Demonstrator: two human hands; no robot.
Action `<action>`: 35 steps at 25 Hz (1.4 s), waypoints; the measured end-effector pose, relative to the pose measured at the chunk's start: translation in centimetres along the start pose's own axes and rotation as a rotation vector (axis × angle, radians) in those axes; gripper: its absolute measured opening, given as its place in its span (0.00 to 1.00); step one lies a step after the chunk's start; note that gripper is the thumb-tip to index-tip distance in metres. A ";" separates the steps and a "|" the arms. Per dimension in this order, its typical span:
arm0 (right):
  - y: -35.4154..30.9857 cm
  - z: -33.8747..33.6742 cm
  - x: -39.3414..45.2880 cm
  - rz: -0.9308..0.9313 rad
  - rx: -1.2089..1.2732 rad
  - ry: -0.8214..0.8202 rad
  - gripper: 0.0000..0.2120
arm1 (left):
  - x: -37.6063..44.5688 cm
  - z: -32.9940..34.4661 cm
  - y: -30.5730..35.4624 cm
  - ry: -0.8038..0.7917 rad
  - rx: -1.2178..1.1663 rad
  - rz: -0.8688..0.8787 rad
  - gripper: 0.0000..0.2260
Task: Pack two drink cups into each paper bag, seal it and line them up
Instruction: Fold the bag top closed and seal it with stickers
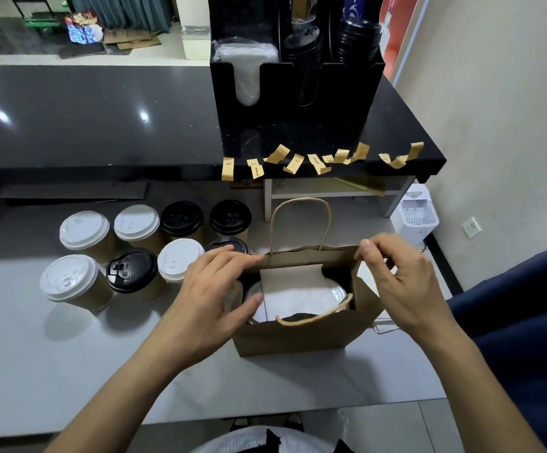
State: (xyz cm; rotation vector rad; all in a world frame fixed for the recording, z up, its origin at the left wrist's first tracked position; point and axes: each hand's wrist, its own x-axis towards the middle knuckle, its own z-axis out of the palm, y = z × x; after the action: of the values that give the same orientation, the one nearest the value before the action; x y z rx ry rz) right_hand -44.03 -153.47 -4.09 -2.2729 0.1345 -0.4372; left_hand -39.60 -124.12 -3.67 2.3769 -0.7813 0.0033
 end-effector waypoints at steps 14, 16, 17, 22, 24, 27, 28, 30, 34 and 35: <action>3.3 0.7 -4.6 0.203 0.248 -0.044 0.19 | -2.5 0.3 -2.1 -0.019 -0.196 -0.145 0.18; 3.2 1.0 -4.7 0.191 0.243 -0.107 0.17 | -2.4 0.5 -2.2 -0.080 -0.205 -0.121 0.20; 3.0 1.1 -4.7 0.180 0.235 -0.133 0.18 | -2.3 0.6 -2.3 -0.100 -0.207 -0.114 0.20; 3.5 0.5 -4.9 0.098 0.119 -0.265 0.07 | -2.0 1.1 -2.6 -0.056 -0.222 -0.114 0.15; 4.1 0.2 -4.9 0.054 0.052 -0.270 0.10 | -1.8 1.2 -2.6 -0.021 -0.246 -0.110 0.11; 4.0 0.1 -4.7 0.061 0.073 -0.199 0.10 | -1.7 1.5 -2.6 0.030 -0.273 -0.127 0.11; 3.9 0.2 -4.6 0.052 0.080 -0.168 0.10 | -1.7 1.6 -2.7 0.042 -0.294 -0.155 0.13; 3.9 0.3 -4.3 0.048 0.096 -0.117 0.11 | -1.7 1.9 -3.0 0.056 -0.346 -0.209 0.17; 3.8 0.5 -3.6 0.098 0.158 -0.107 0.21 | -1.6 2.2 -3.3 0.067 -0.373 -0.196 0.24; 3.8 0.5 -3.5 0.099 0.168 -0.122 0.23 | -1.5 2.2 -3.4 0.068 -0.348 -0.174 0.23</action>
State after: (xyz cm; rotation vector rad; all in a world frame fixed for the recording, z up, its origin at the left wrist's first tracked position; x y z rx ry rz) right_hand -46.93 -154.91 -8.10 -2.1112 0.1422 -0.2476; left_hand -39.48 -122.48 -7.66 2.0923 -0.4953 -0.1146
